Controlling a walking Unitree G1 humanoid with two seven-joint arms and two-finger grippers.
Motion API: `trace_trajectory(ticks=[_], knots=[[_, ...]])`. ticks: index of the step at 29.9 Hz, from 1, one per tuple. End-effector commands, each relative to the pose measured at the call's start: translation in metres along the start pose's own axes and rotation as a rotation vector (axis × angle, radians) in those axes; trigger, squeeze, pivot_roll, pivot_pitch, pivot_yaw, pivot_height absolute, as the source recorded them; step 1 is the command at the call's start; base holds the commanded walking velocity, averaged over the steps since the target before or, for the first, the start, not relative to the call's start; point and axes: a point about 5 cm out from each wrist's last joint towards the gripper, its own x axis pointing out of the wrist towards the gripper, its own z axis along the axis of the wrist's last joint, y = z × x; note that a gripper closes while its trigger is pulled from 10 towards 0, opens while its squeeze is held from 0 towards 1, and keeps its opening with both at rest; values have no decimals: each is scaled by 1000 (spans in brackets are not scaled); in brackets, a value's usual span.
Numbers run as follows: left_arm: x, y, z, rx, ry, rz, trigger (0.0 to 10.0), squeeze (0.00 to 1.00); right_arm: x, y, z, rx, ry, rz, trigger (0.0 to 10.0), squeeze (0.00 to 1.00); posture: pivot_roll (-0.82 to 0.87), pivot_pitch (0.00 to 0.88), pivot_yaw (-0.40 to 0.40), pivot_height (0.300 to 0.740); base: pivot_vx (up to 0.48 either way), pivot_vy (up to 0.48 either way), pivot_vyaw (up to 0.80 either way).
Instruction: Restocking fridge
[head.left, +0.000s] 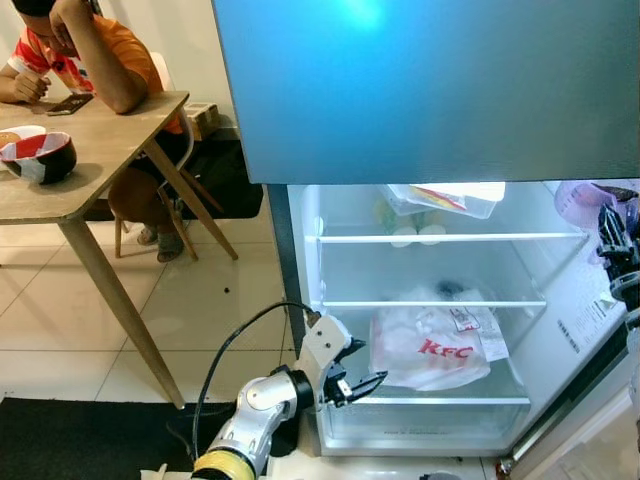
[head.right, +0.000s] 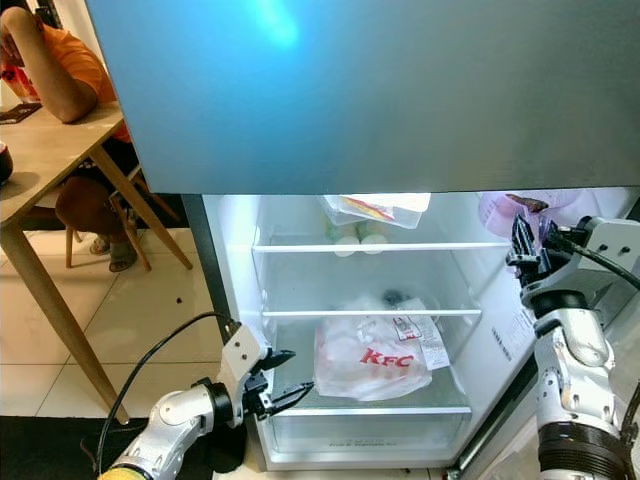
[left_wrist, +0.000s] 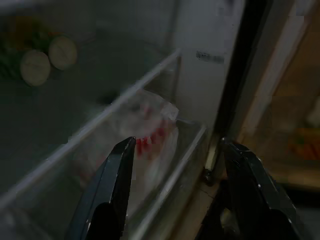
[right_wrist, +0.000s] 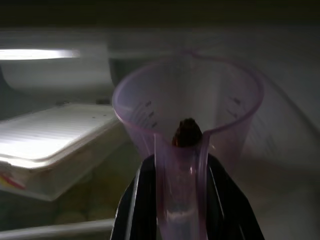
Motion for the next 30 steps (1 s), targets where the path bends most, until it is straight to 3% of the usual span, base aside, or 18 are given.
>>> trace_trajectory(ticks=[1, 13, 18, 30], knots=[[5, 3, 11, 6, -41, -2, 10000, 0, 4, 4, -6, -25, 34, 3, 10000, 0, -119, 26, 14, 609, 0, 0, 0], [23, -13, 31, -6, -121, -93, 10000, 0, 18, 20, -30, -82, 180, 11, 10000, 0, -104, 65, 17, 609, 0, 0, 0], [25, -13, 39, -9, -143, -95, 10000, 0, 35, 25, -16, -75, 166, -21, 10000, 0, -101, 87, 23, 609, 0, 0, 0], [25, -11, 45, -7, -157, -85, 10000, 0, 49, 21, 3, -90, 150, -90, 10000, 0, -88, 97, 13, 609, 0, 0, 0]])
